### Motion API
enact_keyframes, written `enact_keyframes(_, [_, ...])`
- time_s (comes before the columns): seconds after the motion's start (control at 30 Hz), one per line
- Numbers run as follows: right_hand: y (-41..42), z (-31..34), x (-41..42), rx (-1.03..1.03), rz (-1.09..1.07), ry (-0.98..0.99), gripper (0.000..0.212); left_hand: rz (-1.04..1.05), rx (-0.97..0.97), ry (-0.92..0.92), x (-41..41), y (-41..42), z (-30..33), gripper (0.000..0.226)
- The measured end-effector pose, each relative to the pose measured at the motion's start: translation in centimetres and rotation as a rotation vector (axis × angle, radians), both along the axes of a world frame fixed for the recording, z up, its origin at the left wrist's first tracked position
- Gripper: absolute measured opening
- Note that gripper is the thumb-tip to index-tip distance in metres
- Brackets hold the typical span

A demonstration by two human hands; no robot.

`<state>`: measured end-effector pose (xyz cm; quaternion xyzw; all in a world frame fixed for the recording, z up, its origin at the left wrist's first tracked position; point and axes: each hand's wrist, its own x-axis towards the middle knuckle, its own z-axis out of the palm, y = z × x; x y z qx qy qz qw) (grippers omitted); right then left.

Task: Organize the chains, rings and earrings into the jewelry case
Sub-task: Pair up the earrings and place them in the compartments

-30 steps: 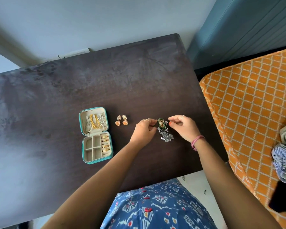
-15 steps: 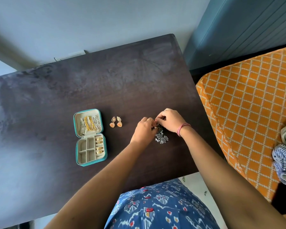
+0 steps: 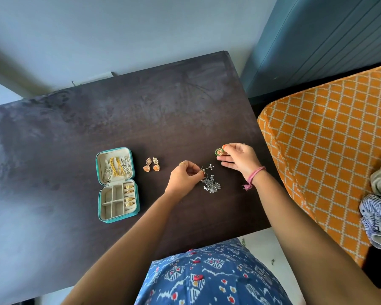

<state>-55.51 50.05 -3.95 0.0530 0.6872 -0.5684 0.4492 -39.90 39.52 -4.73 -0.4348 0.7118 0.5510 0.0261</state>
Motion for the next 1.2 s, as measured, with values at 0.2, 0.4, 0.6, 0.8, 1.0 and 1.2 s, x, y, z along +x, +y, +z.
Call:
enact_keyframes(0.2, [1.2,-0.4,0.5,-0.066,-0.107,-0.07,0.004,0.024,0.024,0.053,0.2,0.0,0.4,0.006])
enact_keyframes(0.4, [1.8,-1.8,0.6,0.011,-0.034,0.095,0.011,0.182,0.219,0.174,0.6,0.3,0.9,0.011])
enact_keyframes(0.6, [1.1,-2.4,0.9,0.23,0.347,0.792,0.018,0.191,0.258,0.22,1.1,0.5,1.0,0.007])
enact_keyframes(0.8, [-1.7,-1.6,0.8,0.405,0.614,1.003,0.031,0.253,0.282,0.268,1.3,0.4,1.4,0.01])
enact_keyframes(1.0, [-3.1,-0.9,1.0,0.528,0.63,1.078,0.03,0.322,0.356,0.305,1.4,0.2,1.8,0.014])
enact_keyframes(1.2, [-3.3,-1.4,0.7,0.574,0.701,1.12,0.029,0.319,0.45,0.312,1.5,0.0,2.4,0.031])
